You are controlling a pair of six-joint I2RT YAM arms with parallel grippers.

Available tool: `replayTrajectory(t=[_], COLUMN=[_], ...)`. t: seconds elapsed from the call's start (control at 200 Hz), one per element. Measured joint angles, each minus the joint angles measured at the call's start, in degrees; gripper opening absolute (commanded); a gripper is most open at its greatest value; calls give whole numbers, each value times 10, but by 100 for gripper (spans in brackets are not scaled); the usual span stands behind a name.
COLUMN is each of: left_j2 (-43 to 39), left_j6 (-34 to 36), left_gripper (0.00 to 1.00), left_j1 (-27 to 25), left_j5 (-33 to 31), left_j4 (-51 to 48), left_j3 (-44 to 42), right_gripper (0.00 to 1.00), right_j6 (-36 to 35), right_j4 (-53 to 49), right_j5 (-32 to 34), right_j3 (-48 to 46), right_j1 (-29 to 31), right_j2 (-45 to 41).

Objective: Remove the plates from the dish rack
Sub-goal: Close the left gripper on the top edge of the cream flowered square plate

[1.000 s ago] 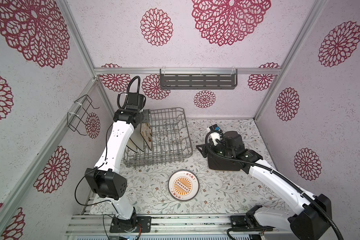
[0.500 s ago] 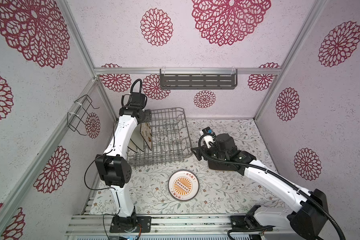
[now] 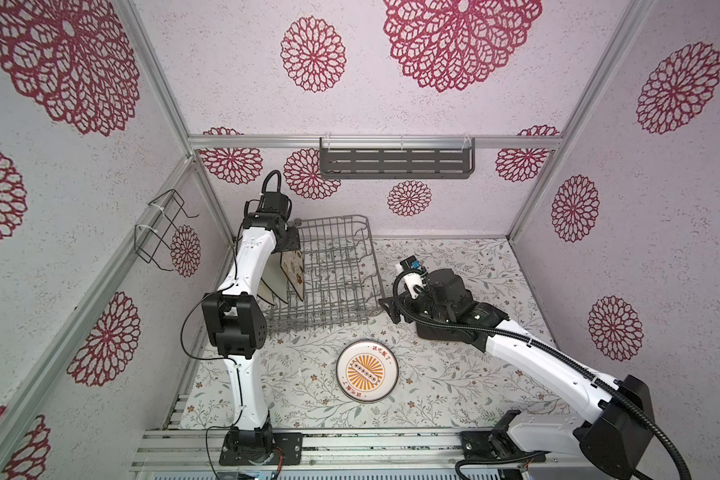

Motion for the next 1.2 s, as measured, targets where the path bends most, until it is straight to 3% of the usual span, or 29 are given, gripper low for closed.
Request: replayTrajectory(t=[0.265, 0.66, 0.816, 1.201], left_j2=[19, 30, 33, 35], left_j6=[-3, -9, -9, 22], left_gripper=[59, 31, 26, 3], left_j1=[3, 3, 4, 8], left_j5=[10, 21, 22, 5], left_j4=[-3, -3, -7, -14], left_j3=[5, 21, 26, 28], right_gripper=[96, 96, 96, 96], right_j6=[-4, -9, -9, -9], right_j4=[1, -2, -2, -3], right_j5=[0, 5, 12, 17], right_j3=[0, 0, 0, 0], right_j1=[3, 4, 4, 5], right_j2=[13, 14, 15, 31])
